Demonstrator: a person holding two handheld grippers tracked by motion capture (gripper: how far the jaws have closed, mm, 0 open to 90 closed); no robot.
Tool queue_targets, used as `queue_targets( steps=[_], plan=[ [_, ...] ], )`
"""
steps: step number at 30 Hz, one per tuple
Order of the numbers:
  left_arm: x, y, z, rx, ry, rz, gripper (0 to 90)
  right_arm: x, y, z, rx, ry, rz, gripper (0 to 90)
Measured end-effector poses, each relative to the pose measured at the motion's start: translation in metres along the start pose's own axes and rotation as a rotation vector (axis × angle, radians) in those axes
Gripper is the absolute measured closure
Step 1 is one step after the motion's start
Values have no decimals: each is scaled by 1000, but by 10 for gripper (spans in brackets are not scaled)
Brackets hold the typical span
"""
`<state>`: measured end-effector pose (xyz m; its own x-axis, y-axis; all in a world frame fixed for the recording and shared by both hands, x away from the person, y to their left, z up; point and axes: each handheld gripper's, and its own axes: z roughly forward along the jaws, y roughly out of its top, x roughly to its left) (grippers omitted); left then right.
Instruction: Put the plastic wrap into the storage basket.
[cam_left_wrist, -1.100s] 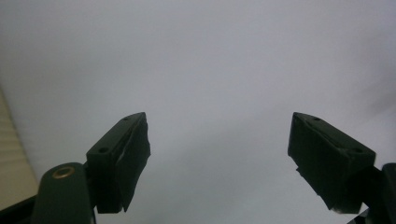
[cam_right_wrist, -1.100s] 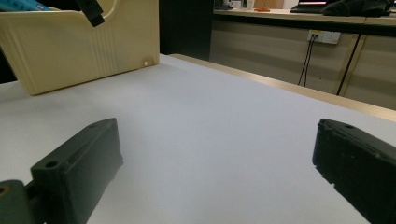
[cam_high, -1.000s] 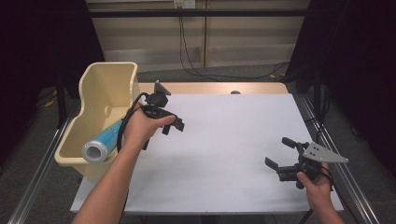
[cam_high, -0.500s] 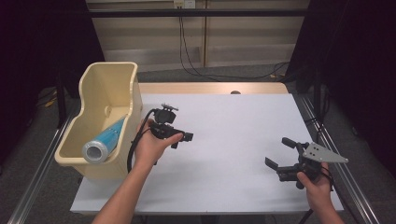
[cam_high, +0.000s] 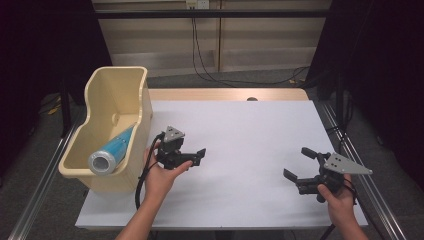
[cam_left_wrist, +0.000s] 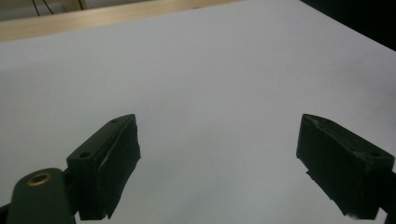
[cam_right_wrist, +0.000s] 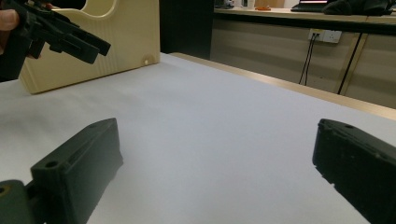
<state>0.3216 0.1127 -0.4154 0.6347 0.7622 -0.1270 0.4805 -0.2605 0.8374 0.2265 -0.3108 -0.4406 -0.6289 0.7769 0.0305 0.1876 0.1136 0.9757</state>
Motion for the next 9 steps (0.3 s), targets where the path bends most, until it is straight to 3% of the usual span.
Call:
queue_targets(
  steps=[6, 9],
  plan=[
    [-1, -13, -6, -109, 27, 46, 122, 0, 0, 1, 1, 1, -1, 7],
    [-1, -17, -7, -132, 32, 41, 122, 0, -1, 1, 3, 1, 0, 7]
  ],
)
